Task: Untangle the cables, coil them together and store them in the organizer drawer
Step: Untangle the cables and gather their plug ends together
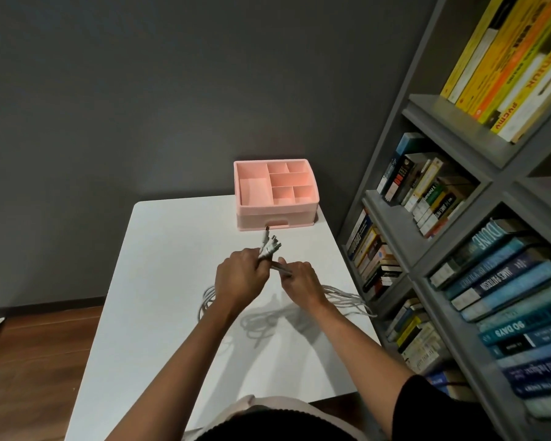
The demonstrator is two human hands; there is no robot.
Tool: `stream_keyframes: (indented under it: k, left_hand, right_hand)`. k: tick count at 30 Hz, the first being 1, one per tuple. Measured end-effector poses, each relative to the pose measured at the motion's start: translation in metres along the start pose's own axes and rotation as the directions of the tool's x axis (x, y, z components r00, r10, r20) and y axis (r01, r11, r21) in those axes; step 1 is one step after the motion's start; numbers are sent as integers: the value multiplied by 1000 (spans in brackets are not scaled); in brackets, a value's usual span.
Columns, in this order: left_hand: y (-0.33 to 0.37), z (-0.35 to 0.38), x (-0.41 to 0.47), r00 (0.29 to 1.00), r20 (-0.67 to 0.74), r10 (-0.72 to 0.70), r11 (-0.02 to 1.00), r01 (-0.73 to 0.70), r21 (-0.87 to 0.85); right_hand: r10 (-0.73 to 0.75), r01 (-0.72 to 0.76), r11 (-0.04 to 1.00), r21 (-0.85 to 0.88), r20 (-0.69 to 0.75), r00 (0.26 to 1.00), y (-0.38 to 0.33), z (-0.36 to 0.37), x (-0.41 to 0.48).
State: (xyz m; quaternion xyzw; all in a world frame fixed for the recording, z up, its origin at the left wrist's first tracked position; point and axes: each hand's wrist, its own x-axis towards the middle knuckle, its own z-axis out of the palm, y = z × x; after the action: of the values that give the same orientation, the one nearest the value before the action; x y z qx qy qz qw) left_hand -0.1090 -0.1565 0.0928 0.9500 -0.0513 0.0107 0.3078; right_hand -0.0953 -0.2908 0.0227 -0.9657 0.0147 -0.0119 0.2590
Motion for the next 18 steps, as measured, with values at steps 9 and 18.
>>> stream_keyframes:
  k: [9, 18]
  left_hand:
    - [10, -19, 6, 996, -93, -17, 992, 5, -129]
    - [-1, -43, 13, 978, -201, -49, 985, 14, -170]
  right_hand:
    - [203, -203, 979, -13, 64, 977, 36, 8, 1]
    - [305, -301, 952, -51, 114, 946, 65, 11, 3]
